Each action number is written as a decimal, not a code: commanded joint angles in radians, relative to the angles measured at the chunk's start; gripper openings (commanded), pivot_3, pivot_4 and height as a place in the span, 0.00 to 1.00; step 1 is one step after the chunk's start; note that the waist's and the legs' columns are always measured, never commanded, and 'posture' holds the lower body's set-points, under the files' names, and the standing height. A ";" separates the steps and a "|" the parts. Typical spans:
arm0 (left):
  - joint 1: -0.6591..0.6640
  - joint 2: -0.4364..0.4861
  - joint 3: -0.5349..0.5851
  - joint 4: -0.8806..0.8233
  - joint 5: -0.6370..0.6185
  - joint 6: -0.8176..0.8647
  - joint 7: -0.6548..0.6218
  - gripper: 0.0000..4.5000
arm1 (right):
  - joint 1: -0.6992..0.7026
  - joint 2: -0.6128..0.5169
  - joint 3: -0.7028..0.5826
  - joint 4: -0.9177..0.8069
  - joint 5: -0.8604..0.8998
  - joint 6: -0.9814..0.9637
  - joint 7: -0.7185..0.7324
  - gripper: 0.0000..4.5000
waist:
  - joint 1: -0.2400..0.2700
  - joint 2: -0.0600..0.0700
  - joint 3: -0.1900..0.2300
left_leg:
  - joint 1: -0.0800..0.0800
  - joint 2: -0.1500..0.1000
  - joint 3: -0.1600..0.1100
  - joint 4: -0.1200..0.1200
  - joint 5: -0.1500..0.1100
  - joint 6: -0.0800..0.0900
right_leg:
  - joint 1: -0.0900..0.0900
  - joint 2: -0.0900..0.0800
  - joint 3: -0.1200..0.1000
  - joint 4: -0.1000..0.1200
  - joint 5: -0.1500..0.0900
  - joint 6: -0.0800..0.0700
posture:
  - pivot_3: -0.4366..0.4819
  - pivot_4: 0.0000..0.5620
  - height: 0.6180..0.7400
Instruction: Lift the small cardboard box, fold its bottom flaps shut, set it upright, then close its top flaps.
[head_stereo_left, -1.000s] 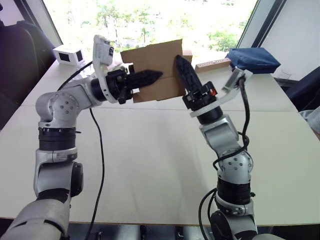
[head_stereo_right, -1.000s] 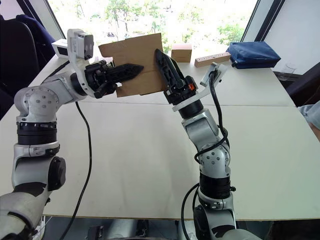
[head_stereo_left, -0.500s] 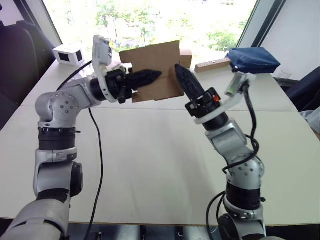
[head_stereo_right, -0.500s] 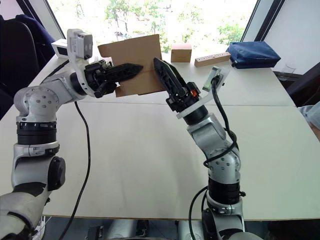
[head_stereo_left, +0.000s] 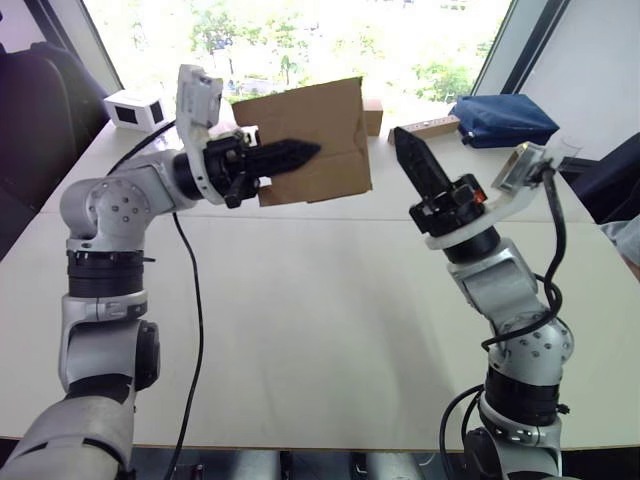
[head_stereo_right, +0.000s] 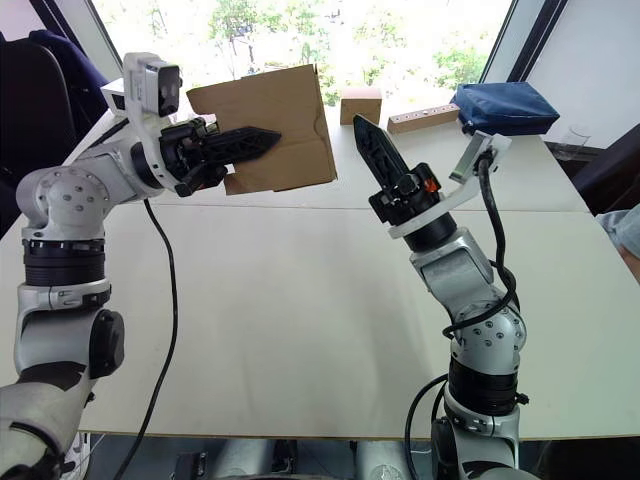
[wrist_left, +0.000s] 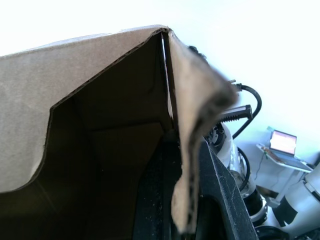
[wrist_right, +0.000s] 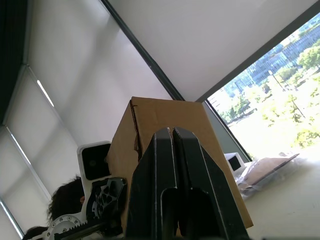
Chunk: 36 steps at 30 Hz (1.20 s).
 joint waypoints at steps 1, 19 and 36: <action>-0.028 0.008 -0.002 -0.027 -0.013 0.001 -0.018 0.00 | -0.016 -0.014 0.041 -0.025 -0.015 0.013 0.029 0.01 | 0.000 0.000 0.000 | 0.000 0.000 0.000 0.000 0.000 0.000 | 0.000 0.000 0.000 0.000 0.000 0.000 | 0.48 0.27 1.00; -0.028 0.005 -0.076 -0.049 0.038 0.003 -0.045 0.00 | 0.011 -0.033 0.146 -0.047 -0.105 0.075 0.087 0.01 | 0.001 0.000 0.000 | 0.000 0.000 0.000 0.000 0.000 0.000 | 0.000 0.000 0.000 0.000 0.000 0.000 | 0.48 0.27 1.00; -0.273 0.324 -0.736 -0.188 0.566 -0.087 -0.332 0.00 | 0.422 -0.757 -0.064 -0.211 -0.289 0.209 0.461 0.01 | 0.013 -0.001 0.001 | 0.000 -0.001 0.001 -0.004 -0.001 0.002 | -0.001 0.003 0.001 -0.004 -0.003 -0.004 | 0.48 0.27 1.00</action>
